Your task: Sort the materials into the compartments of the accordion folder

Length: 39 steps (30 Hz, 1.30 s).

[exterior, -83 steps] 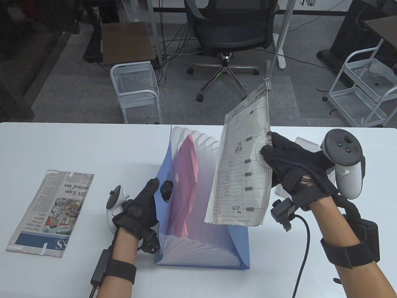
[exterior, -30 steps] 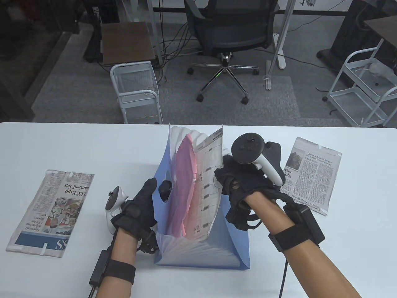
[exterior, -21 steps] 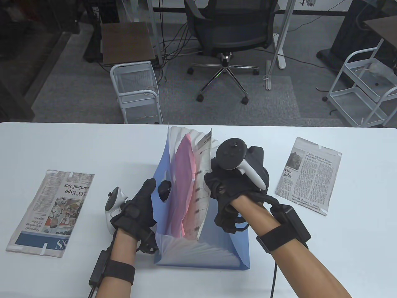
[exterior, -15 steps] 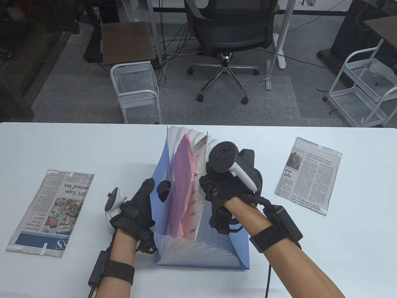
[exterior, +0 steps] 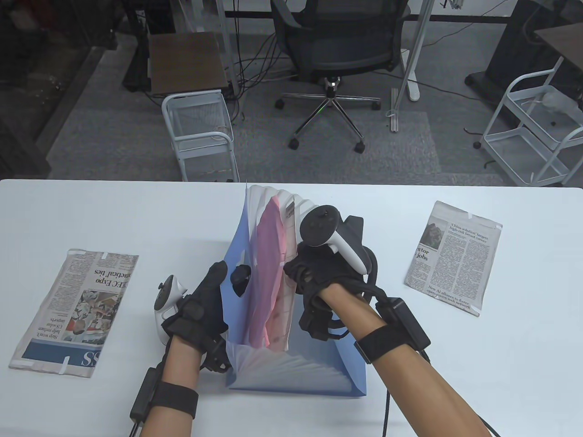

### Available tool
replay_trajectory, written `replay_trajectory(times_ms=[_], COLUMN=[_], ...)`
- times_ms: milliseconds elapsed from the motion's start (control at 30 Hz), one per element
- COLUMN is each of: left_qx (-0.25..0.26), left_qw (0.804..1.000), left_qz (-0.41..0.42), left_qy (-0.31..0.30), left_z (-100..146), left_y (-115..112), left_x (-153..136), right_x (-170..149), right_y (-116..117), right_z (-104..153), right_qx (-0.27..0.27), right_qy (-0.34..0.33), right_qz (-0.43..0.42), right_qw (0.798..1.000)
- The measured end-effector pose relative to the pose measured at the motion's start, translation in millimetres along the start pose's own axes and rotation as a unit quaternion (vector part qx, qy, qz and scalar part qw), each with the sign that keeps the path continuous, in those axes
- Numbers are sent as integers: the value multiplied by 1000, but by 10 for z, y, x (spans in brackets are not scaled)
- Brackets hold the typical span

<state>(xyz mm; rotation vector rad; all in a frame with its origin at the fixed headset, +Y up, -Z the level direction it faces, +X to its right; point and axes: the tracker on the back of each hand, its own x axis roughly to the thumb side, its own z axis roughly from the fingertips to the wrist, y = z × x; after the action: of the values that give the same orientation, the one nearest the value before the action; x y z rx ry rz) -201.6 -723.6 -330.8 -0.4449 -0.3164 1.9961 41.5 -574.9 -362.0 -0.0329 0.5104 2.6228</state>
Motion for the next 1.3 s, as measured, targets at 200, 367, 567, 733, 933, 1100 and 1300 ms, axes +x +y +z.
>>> replay_trajectory(times_ms=[200,367,567,733,933,1100,1300], left_qx=[0,1,2,3,2,-1,-3], left_qw=[1000,1000,1000,1000,1000,1000,1000], left_qz=[-3,-2,-4,-6,-6,-8,-12], left_qy=[0,0,1,1,1,2,2], left_z=[-5,-5,-12,-21,-25,-27,-32], left_y=[1,-2,-12,-19,-22,-19,-11], left_x=[-8,-10,-18,-29,-35,-38,-37], right_x=[35,59,70,63,-1,-117,-519], right_y=[63,97,100,96,12,-267,-704], right_z=[-42,-73,-90,-101,-39,75,68], right_qx=[2,-1,4,9,20,-21,-166], right_qy=[13,12,12,10,-1,-14,30], right_qz=[21,29,32,25,4,-18,36], right_qw=[1000,1000,999,1000,1000,1000,985])
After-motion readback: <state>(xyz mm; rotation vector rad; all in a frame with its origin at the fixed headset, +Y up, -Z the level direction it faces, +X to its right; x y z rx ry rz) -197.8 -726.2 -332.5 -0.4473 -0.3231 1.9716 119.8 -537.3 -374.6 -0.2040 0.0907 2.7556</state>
